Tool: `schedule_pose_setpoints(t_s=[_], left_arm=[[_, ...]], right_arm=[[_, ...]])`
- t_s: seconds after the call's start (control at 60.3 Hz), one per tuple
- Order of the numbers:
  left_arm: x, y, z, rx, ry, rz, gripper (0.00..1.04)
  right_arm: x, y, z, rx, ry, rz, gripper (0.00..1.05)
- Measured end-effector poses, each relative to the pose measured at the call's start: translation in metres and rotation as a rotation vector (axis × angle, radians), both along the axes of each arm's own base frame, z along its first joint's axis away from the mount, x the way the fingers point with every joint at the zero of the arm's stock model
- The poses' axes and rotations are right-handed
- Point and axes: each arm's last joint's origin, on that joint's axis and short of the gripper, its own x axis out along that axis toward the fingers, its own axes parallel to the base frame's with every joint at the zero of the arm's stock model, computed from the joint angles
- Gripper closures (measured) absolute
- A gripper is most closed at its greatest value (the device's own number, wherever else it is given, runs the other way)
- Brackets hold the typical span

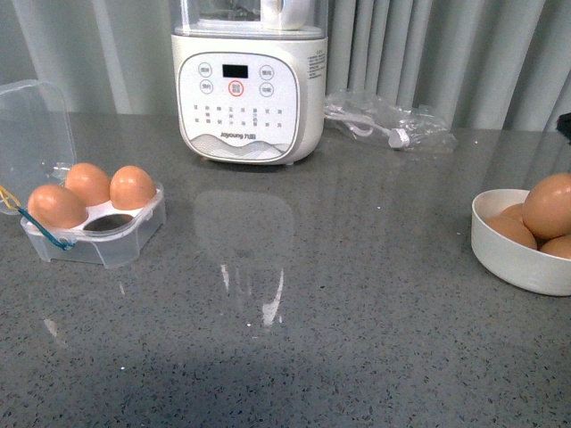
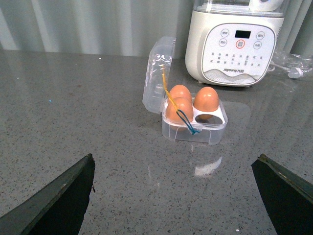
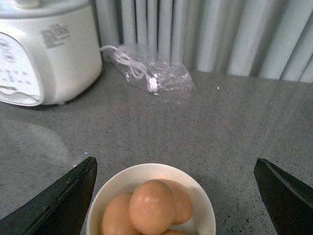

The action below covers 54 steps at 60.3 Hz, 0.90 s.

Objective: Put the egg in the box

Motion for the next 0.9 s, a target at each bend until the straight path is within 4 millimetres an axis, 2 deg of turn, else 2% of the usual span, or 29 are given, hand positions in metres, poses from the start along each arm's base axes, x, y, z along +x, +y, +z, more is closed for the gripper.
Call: schedule_pose_setpoints(t_s=[0.066,0.166,0.58,0.895], left_arm=[[0.000,0.000,0.000,0.000,0.000,0.000,0.07],[0.000,0.000,0.000,0.000,0.000,0.000,0.07],[0.000,0.000,0.000,0.000,0.000,0.000,0.07],[0.000,0.000,0.000,0.000,0.000,0.000,0.07]], right_arm=[[0.013,-0.002,-0.003,0.002,0.061,0.004,0.07],[0.022,-0.003,-0.005,-0.014,0.112,0.003,0.07],[0.028,-0.006,-0.029,-0.002,0.227,0.057,0.07],[0.028,-0.005,-0.034,0.004,0.231,0.069,0.07]])
